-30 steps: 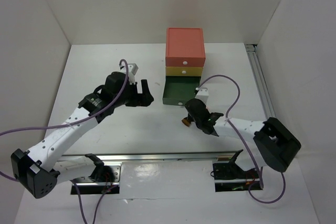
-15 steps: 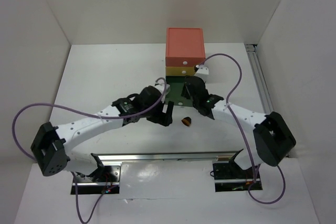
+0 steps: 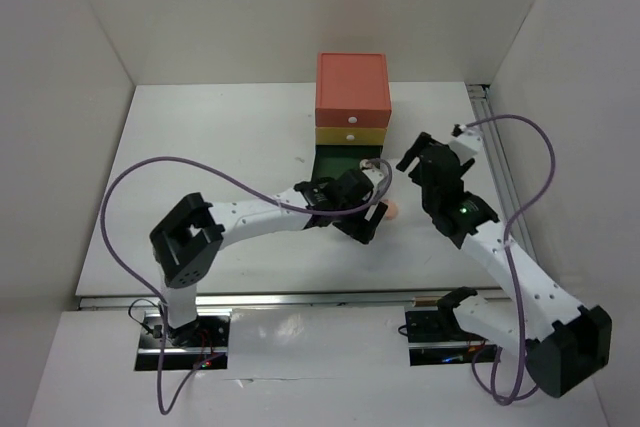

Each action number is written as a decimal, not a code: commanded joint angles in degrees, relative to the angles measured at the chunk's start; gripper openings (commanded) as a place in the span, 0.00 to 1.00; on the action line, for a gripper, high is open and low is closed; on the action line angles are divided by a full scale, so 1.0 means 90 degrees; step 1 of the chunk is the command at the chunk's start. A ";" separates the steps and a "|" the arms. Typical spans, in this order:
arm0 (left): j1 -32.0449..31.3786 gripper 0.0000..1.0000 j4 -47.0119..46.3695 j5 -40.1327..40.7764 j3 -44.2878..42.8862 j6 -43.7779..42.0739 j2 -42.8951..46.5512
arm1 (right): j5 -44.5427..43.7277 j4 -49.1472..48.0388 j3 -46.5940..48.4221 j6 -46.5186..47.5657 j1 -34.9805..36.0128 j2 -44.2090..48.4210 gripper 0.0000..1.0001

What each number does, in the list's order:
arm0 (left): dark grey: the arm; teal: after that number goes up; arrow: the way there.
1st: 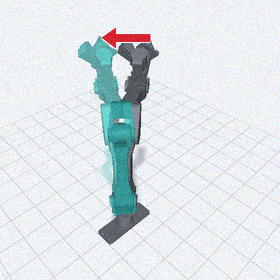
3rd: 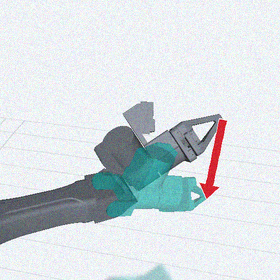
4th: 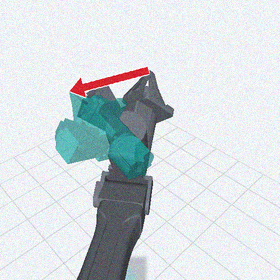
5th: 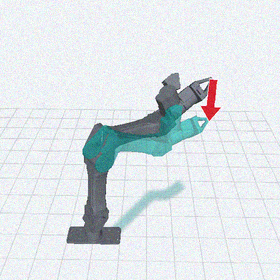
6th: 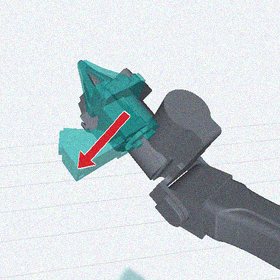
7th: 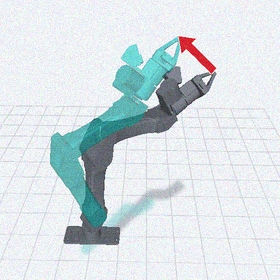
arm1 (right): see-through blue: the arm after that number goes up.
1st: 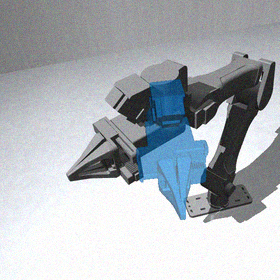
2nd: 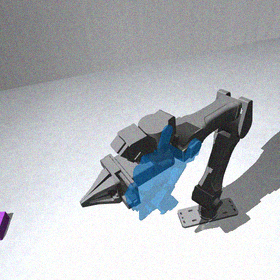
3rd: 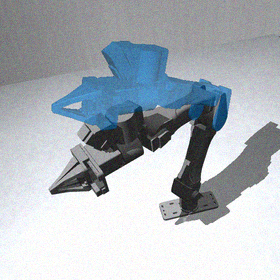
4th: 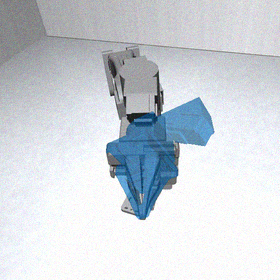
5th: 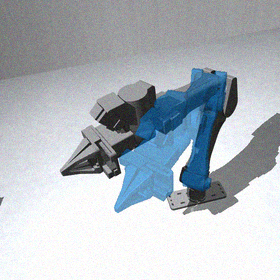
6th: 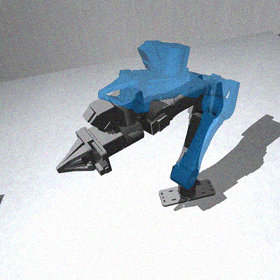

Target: Organize the makeup

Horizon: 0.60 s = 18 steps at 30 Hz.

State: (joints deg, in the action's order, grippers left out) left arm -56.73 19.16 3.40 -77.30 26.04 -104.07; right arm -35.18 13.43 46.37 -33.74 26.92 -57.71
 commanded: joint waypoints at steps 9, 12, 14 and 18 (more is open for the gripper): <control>0.0083 0.86 0.0020 0.0422 -0.0981 -0.0374 -0.1688 | 0.0548 0.0900 -0.0240 -0.0168 -0.1116 0.0944 0.86; 0.0083 0.76 0.0020 0.0550 -0.1070 -0.0374 -0.1883 | 0.0618 0.0900 -0.0299 -0.0099 -0.1252 0.0944 0.86; 0.0024 0.64 0.0020 0.0550 -0.1128 -0.0374 -0.1884 | 0.0618 0.0900 -0.0299 -0.0099 -0.1252 0.0885 0.86; 0.0024 0.38 0.0293 0.0608 -0.1197 -0.0374 -0.1942 | 0.0618 0.0959 -0.0299 -0.0158 -0.1252 0.0885 0.86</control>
State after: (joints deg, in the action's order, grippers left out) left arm -56.34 19.05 7.77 -86.87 22.70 -119.92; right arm -29.80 20.71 43.94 -35.09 16.08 -50.00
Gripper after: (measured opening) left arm 0.437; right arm 0.861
